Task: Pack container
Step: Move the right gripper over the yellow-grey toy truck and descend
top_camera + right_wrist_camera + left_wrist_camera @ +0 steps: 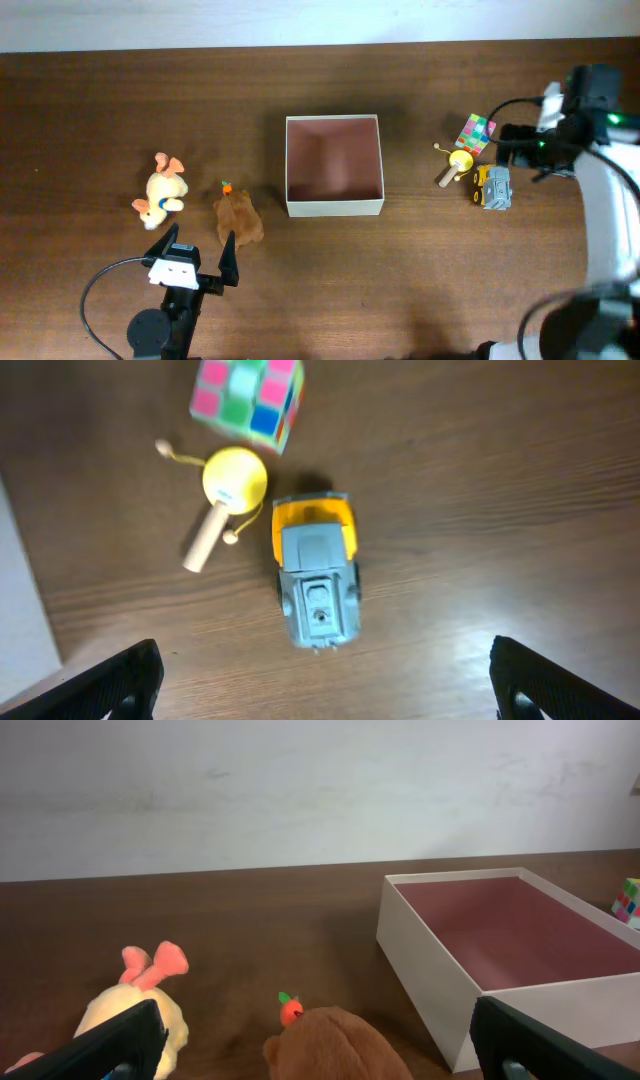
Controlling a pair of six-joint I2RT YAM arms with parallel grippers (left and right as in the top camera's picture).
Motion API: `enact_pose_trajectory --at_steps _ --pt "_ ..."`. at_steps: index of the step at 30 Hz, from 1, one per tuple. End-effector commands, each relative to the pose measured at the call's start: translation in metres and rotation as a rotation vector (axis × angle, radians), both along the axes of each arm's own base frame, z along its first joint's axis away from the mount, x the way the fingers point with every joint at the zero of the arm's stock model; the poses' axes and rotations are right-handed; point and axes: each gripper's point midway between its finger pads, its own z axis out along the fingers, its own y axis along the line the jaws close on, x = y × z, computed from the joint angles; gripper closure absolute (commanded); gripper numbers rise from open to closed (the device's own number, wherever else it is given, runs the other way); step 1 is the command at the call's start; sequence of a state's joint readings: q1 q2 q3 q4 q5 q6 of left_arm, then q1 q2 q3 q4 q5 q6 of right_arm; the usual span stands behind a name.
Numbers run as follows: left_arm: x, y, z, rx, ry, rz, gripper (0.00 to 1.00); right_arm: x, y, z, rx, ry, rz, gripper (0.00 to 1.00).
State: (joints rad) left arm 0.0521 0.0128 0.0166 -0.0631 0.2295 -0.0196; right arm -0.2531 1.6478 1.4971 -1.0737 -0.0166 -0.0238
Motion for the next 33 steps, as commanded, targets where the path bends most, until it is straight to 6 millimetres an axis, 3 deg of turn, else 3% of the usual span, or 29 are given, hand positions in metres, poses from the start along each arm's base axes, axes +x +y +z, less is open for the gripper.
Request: enact_pose_trajectory --at_steps 1,8,12,15,26,33 --pt "0.000 -0.001 -0.002 0.011 -0.004 -0.008 0.01 0.009 0.002 -0.022 0.033 0.043 0.036 0.01" --pt "0.000 -0.001 -0.002 0.011 -0.004 -0.008 0.01 0.018 0.001 -0.062 0.058 0.120 0.053 0.01" --pt "0.000 -0.001 -0.002 0.011 -0.004 -0.008 0.01 0.019 0.018 -0.079 0.119 0.138 0.241 0.01" --pt "0.000 -0.001 -0.002 0.011 -0.004 -0.008 0.01 0.021 0.020 -0.088 0.126 0.142 0.279 0.01" --pt "0.000 -0.001 -0.002 0.011 -0.004 -0.008 0.01 0.009 0.021 -0.130 0.168 0.246 0.275 0.01" --pt "0.000 -0.001 -0.002 0.011 -0.004 -0.008 0.01 0.005 0.008 -0.145 0.181 0.274 0.233 0.01"
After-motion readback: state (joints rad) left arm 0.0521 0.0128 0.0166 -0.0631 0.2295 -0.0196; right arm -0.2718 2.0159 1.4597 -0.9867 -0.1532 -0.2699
